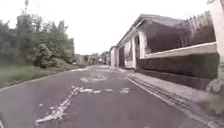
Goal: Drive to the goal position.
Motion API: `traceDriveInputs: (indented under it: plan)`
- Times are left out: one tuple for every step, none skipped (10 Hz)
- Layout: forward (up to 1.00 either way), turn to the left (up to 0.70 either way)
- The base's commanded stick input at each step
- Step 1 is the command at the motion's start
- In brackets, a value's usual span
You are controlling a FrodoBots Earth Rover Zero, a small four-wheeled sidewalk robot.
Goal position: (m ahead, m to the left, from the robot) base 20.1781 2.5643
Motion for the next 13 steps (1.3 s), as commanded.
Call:
traceDriveInputs:
  plan:
    - [0.7, 0.0]
    - [0.7, 0.0]
    - [0.7, 0.0]
    - [0.7, 0.0]
    - [0.7, 0.0]
    - [0.7, 0.0]
    - [0.7, 0.0]
    - [0.7, 0.0]
    - [0.7, 0.0]
    - [0.7, 0.0]
    - [0.7, 0.0]
    - [0.7, 0.0]
    - [0.7, 0.0]
